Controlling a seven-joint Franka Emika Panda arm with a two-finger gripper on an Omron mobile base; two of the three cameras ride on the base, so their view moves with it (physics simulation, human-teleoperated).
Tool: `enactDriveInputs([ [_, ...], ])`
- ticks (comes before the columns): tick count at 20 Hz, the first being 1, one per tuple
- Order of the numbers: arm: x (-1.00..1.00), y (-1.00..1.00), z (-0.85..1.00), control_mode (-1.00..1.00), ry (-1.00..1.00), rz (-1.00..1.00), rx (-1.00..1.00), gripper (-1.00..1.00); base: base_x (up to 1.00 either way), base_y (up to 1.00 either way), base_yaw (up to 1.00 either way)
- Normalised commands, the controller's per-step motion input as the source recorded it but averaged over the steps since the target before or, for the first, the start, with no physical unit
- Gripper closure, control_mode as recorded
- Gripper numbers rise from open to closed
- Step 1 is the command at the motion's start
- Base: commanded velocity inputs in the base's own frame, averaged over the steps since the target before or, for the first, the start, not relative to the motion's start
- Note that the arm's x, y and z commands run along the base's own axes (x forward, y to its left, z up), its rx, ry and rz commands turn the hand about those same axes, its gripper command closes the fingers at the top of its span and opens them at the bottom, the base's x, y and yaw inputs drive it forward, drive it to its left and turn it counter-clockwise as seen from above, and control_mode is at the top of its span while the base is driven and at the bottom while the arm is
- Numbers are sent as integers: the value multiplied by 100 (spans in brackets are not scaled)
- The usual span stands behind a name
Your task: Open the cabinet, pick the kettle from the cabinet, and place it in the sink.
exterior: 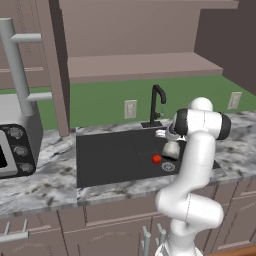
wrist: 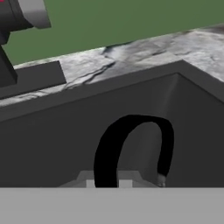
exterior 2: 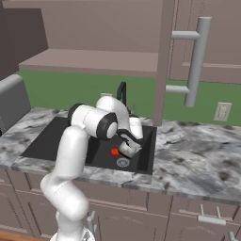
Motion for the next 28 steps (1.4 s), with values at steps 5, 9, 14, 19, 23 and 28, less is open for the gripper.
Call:
enactDriveInputs([
  [5, -36, 0, -40, -100, -12, 0, 0, 100, 0, 0, 0],
  [9, -40, -1, -40, -100, -11, 0, 0, -100, 0, 0, 0],
  [14, -45, -2, -42, -100, -9, 0, 0, -100, 0, 0, 0],
  [19, -46, -1, -42, -100, -8, -1, -1, -100, 0, 0, 0],
  [23, -51, 0, -38, -100, -8, -1, -1, -100, 0, 0, 0],
  [28, -62, 3, -35, -100, -6, -5, -5, -100, 0, 0, 0],
])
